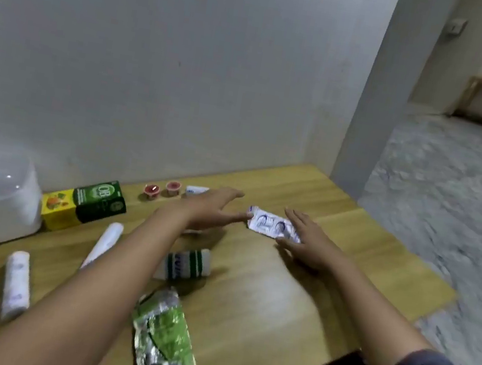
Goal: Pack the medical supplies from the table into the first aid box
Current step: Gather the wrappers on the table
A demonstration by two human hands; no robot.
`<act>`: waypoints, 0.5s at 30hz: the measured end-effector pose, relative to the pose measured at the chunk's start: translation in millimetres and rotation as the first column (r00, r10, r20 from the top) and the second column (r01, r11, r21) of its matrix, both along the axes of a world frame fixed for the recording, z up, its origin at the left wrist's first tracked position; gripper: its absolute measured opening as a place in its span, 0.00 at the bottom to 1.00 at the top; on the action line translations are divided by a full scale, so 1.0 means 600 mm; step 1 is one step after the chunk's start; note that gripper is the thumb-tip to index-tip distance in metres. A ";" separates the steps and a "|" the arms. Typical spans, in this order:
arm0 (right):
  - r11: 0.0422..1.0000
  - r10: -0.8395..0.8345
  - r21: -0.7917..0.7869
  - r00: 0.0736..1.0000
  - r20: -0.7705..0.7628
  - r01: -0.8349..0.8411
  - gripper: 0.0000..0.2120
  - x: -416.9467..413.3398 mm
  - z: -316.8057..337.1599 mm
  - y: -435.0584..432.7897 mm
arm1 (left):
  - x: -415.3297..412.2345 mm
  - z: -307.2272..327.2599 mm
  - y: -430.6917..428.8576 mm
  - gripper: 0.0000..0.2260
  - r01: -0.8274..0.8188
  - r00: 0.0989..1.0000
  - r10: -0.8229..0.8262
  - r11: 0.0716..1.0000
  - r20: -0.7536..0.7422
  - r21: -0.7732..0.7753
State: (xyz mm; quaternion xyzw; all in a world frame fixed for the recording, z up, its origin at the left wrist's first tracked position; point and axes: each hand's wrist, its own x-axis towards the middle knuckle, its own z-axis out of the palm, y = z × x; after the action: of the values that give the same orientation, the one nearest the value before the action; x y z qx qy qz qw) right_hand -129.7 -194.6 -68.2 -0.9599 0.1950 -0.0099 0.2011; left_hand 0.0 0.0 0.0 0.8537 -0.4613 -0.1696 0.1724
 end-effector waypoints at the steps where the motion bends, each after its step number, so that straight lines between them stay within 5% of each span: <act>1: 1.000 -0.002 -0.024 1.000 -0.009 0.001 0.31 -0.002 -0.003 0.002 | -0.007 0.000 0.009 0.31 0.007 1.000 -0.007 1.000 -0.001 0.010; 6: 0.993 -0.101 -0.056 0.995 -0.006 0.100 0.24 -0.012 -0.006 0.022 | -0.042 -0.015 0.045 0.30 0.019 0.999 -0.021 0.999 0.039 0.042; 15: 0.970 -0.224 -0.105 0.975 -0.015 0.221 0.20 -0.068 0.001 0.072 | -0.126 -0.064 0.161 0.27 0.122 0.966 -0.087 0.984 0.245 -0.129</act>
State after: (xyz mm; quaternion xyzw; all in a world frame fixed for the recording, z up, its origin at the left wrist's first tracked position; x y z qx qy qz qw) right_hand -170.3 -151.4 -67.7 -0.9411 0.3032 -0.0296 0.1465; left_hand -75.4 96.6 -38.5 0.8277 -0.5341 -0.0413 0.1673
